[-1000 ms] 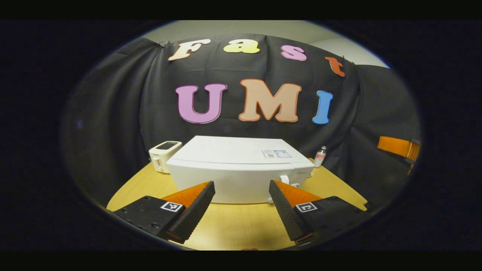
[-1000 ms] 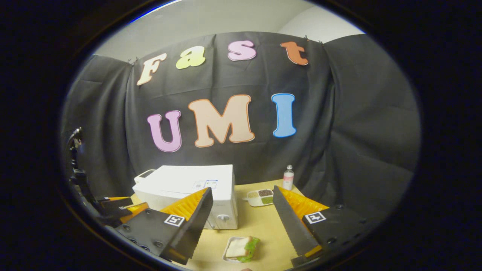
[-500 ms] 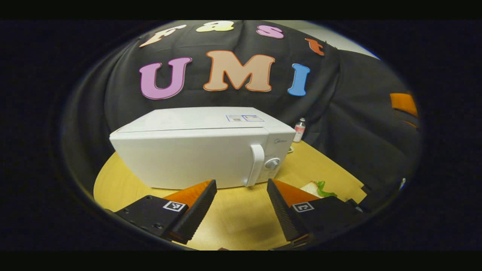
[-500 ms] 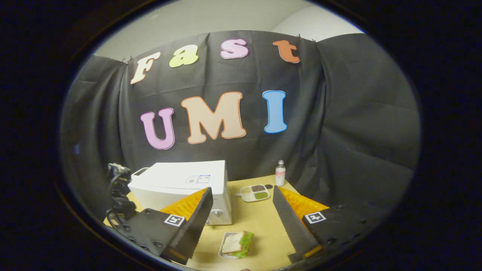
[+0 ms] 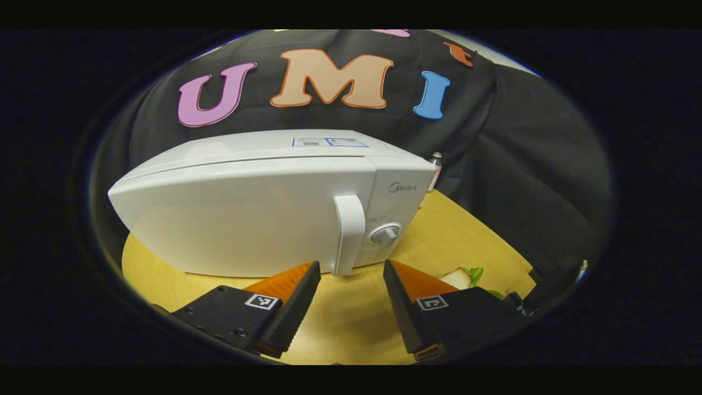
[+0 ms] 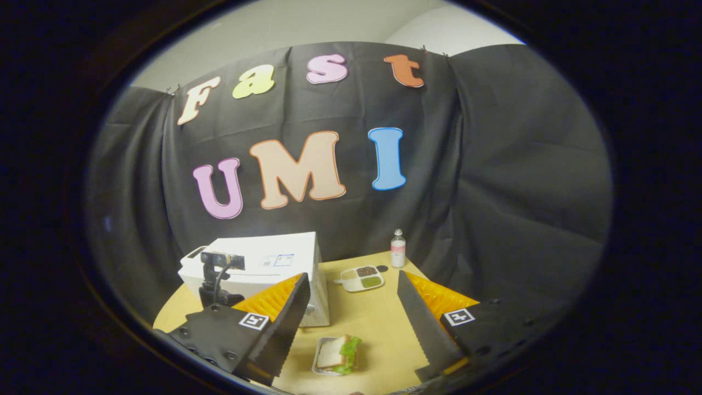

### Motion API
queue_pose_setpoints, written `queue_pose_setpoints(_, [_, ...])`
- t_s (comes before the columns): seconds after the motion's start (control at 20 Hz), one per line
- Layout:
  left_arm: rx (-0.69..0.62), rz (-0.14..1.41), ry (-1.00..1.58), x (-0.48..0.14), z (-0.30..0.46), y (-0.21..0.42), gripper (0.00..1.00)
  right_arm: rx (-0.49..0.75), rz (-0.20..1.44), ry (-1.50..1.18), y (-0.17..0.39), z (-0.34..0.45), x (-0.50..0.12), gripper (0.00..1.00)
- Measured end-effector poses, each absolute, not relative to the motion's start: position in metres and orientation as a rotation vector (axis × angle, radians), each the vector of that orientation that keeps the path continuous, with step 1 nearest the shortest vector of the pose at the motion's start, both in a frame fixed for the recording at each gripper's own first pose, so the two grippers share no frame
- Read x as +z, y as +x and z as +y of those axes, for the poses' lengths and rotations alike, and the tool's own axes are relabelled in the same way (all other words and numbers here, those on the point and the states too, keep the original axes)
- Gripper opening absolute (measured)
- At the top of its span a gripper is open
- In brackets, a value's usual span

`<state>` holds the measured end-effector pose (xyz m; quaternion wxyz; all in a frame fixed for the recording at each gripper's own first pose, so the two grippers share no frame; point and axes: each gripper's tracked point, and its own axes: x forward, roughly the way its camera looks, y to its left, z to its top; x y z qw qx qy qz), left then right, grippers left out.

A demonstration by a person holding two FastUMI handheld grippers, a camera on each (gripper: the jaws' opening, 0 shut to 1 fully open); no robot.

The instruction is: Open the microwave oven with the left hand, put the food in, and close the microwave oven.

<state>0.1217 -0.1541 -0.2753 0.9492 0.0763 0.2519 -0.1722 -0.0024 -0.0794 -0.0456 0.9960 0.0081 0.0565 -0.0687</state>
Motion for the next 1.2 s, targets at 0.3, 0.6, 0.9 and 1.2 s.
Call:
queue_pose_setpoints(0.3, [-0.320,0.576,0.159,-0.304,-0.159,0.146,0.66,-0.159,0.123,0.019,-0.002,-0.093,-0.047,0.99])
queue_pose_setpoints(0.6, [-0.302,0.557,0.193,-0.303,-0.160,0.158,0.54,-0.158,0.130,0.036,0.000,-0.098,-0.050,0.99])
queue_pose_setpoints(0.9, [-0.286,0.573,0.220,-0.305,-0.157,0.161,0.35,-0.149,0.129,0.066,0.002,-0.097,-0.054,0.99])
queue_pose_setpoints(1.2, [-0.267,0.581,0.228,-0.305,-0.156,0.158,0.18,-0.161,0.144,0.056,-0.005,-0.100,-0.062,0.99])
